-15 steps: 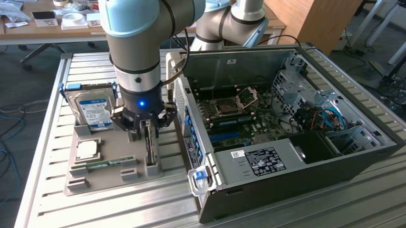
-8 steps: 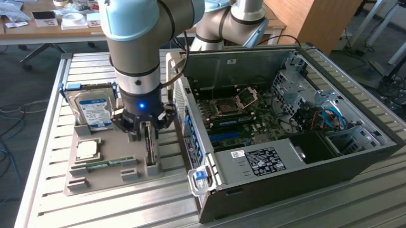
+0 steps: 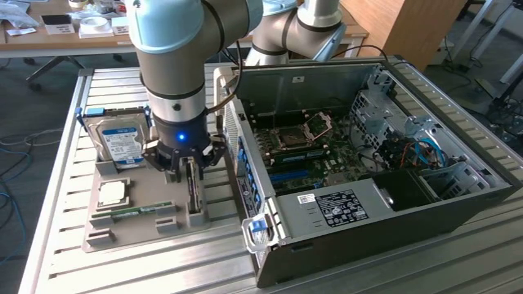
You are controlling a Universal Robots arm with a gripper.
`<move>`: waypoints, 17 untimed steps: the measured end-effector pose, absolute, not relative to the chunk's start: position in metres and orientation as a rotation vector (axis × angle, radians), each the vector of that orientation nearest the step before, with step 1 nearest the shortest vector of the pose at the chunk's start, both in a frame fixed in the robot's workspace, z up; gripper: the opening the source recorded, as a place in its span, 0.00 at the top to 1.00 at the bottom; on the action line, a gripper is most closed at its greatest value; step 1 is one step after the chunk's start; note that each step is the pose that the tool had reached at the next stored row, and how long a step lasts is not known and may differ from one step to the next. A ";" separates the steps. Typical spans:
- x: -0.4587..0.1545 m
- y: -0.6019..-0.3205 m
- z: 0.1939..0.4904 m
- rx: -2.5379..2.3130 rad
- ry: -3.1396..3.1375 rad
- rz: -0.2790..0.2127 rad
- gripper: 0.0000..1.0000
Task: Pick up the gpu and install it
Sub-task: 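Pick up the gpu and move the gpu toward the slot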
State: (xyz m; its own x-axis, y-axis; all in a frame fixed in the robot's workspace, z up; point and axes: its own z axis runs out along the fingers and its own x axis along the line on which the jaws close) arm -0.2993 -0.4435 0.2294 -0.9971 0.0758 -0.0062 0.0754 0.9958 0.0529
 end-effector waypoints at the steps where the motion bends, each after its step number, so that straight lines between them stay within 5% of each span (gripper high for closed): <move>1: -0.299 -0.444 0.229 0.119 3.130 0.082 0.53; 17: -0.299 -0.445 0.229 0.119 3.130 0.082 0.53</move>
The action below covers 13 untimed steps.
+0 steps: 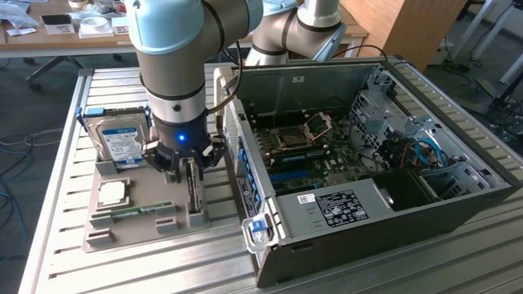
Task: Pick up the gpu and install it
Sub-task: 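Pick up the gpu and move the gpu toward the slot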
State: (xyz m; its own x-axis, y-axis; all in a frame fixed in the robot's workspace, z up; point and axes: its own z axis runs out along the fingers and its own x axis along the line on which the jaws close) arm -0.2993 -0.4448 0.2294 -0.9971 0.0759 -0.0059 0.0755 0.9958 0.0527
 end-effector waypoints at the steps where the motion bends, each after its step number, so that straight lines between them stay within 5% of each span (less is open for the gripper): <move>1: -0.299 -0.445 0.229 0.119 3.130 0.082 0.53; 13: -0.299 -0.445 0.229 0.118 3.130 0.082 0.61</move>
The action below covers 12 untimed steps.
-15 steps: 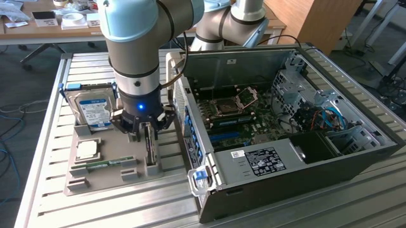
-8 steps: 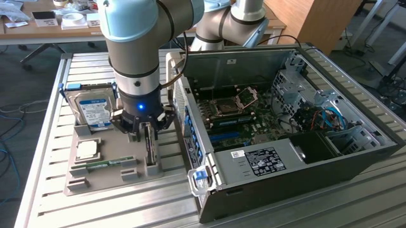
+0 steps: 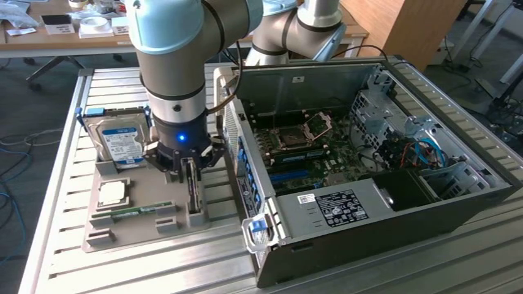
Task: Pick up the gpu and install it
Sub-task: 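Pick up the gpu and move the gpu toward the slot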
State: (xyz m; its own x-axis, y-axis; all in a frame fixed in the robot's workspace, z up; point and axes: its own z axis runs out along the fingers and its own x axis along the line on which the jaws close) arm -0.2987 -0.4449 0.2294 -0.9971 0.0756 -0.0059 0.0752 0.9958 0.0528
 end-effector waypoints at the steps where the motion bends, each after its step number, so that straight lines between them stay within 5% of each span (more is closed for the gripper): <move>1: -0.298 -0.445 0.229 0.118 3.130 0.082 0.61; 12: -0.298 -0.443 0.229 0.119 3.130 0.082 0.61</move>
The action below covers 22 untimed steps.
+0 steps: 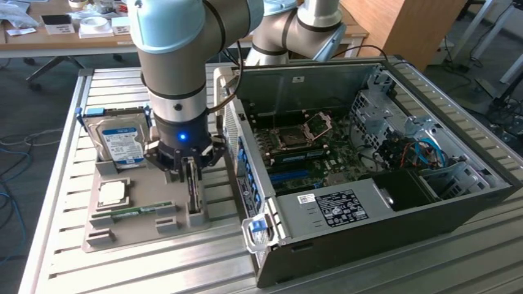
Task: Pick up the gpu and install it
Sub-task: 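Pick up the gpu and move the gpu toward the slot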
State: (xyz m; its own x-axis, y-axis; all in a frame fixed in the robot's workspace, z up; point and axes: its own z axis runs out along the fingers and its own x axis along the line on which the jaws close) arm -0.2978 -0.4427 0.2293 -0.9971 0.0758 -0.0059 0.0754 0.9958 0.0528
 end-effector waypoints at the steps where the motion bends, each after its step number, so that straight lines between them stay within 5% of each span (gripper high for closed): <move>1: -0.298 -0.443 0.229 0.118 3.130 0.082 0.61; 11: -0.298 -0.443 0.229 0.118 3.130 0.082 0.61; 15: -0.298 -0.443 0.229 0.118 3.131 0.082 0.73; 22: -0.298 -0.443 0.229 0.119 3.130 0.082 0.73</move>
State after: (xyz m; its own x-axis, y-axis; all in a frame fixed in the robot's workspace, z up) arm -0.2978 -0.4426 0.2293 -0.9971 0.0758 -0.0058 0.0754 0.9958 0.0528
